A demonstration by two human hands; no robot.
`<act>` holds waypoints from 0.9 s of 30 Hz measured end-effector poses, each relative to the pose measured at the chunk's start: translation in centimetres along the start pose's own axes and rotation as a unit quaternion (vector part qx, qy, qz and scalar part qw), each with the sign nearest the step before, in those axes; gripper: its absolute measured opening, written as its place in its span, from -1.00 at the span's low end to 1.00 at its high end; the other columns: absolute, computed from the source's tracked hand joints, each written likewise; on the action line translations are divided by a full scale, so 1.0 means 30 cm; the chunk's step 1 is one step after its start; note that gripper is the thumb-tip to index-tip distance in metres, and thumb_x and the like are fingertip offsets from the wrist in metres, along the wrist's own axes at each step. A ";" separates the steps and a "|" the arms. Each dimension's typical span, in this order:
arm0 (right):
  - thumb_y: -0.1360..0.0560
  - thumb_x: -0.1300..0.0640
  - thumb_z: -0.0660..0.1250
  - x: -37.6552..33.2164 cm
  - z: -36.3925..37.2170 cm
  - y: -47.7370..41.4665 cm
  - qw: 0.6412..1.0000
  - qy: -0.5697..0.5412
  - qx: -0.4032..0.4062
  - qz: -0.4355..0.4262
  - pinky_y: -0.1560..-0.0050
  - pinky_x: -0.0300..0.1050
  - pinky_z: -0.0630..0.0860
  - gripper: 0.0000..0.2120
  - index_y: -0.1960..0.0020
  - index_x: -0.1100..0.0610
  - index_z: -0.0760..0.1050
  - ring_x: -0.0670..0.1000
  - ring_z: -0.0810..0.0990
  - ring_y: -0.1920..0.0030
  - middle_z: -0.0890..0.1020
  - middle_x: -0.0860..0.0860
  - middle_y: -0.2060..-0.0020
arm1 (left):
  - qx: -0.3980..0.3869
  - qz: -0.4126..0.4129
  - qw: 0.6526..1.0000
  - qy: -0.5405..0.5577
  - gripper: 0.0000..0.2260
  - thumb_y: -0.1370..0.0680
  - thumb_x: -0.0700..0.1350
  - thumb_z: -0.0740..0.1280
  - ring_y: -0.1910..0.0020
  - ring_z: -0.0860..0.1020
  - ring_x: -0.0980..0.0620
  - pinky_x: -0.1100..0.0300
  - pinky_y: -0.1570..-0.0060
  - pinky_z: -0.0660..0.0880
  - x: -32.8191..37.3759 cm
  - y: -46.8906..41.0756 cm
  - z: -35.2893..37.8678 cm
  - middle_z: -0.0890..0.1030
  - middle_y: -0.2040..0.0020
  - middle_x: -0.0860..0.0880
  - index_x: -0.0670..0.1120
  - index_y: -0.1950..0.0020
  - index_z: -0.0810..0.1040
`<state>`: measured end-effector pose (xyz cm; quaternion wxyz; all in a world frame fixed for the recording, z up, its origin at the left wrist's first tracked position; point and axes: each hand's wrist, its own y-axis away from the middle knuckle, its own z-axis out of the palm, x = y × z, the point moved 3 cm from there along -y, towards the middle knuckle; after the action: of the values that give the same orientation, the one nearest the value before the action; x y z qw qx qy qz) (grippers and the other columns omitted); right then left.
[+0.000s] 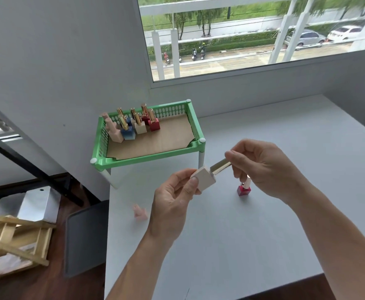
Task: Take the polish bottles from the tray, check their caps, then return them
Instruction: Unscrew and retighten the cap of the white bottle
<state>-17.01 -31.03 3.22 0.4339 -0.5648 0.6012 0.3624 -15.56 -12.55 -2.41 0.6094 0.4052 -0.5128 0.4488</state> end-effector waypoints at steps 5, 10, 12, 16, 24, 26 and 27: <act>-0.44 0.03 0.32 -0.002 -0.002 -0.003 0.997 -0.064 -0.036 -0.016 0.36 -0.29 0.42 -0.87 0.05 0.02 0.56 -0.04 0.53 0.43 0.62 -0.01 0.39 | 0.003 -0.004 1.000 -0.006 -0.80 -0.44 0.02 0.39 0.30 0.57 0.17 0.38 0.25 0.44 0.001 -0.002 0.004 0.68 0.24 0.11 -0.02 0.00 0.61; -0.42 -0.08 0.39 0.019 -0.005 -0.001 0.999 -0.042 0.000 -0.008 0.36 0.01 0.45 -0.76 0.26 0.08 0.54 0.01 0.49 0.46 0.56 -0.01 0.48 | 0.003 -0.002 1.000 -0.004 -0.76 -0.40 0.03 0.34 0.30 0.56 0.18 0.40 0.26 0.44 0.004 -0.005 0.008 0.67 0.25 0.12 -0.03 0.00 0.61; -0.41 -0.14 0.37 0.021 -0.004 0.003 0.999 -0.049 0.000 -0.003 0.36 -0.04 0.44 -0.74 0.23 0.06 0.54 0.00 0.50 0.46 0.57 -0.01 0.46 | -0.001 -0.002 1.000 -0.005 -0.75 -0.39 0.02 0.33 0.30 0.56 0.18 0.39 0.25 0.44 0.003 -0.004 0.013 0.67 0.25 0.12 -0.03 0.00 0.61; -0.46 0.14 0.36 0.018 0.000 0.009 0.994 -0.098 -0.030 -0.022 0.40 -0.34 0.41 -0.93 0.07 0.09 0.57 -0.05 0.51 0.45 0.59 -0.02 0.42 | -0.002 -0.004 1.000 -0.011 -0.73 -0.40 0.02 0.33 0.30 0.56 0.18 0.39 0.25 0.44 0.002 -0.003 0.019 0.67 0.24 0.12 -0.06 -0.02 0.61; -0.40 -0.01 0.38 0.033 0.001 0.015 0.996 -0.094 -0.003 -0.001 0.40 -0.30 0.40 -0.83 0.07 0.04 0.58 -0.01 0.50 0.47 0.58 -0.02 0.42 | -0.002 -0.006 1.000 -0.011 -0.73 -0.38 0.04 0.33 0.31 0.56 0.20 0.39 0.27 0.45 -0.002 0.002 0.025 0.66 0.27 0.12 -0.05 -0.01 0.61; -0.44 0.07 0.38 0.036 0.004 0.015 0.997 -0.080 -0.001 -0.006 0.39 -0.23 0.43 -0.92 0.15 0.08 0.58 0.01 0.49 0.48 0.57 -0.02 0.45 | 0.000 -0.007 1.000 -0.011 -0.73 -0.38 0.03 0.33 0.31 0.56 0.20 0.39 0.27 0.45 -0.004 0.002 0.024 0.67 0.26 0.12 -0.05 0.00 0.61; -0.42 0.00 0.39 0.038 0.005 0.014 0.997 -0.071 0.007 -0.006 0.39 -0.15 0.43 -0.85 0.22 0.08 0.56 0.02 0.48 0.49 0.55 -0.01 0.48 | 0.000 -0.008 1.000 -0.012 -0.74 -0.39 0.03 0.33 0.31 0.56 0.20 0.39 0.27 0.45 -0.006 0.003 0.024 0.67 0.26 0.13 -0.04 0.00 0.62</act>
<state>-17.40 -31.27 2.07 0.4819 -0.5381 0.5678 0.3946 -15.85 -13.24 -2.47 0.6070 0.4141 -0.5170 0.4392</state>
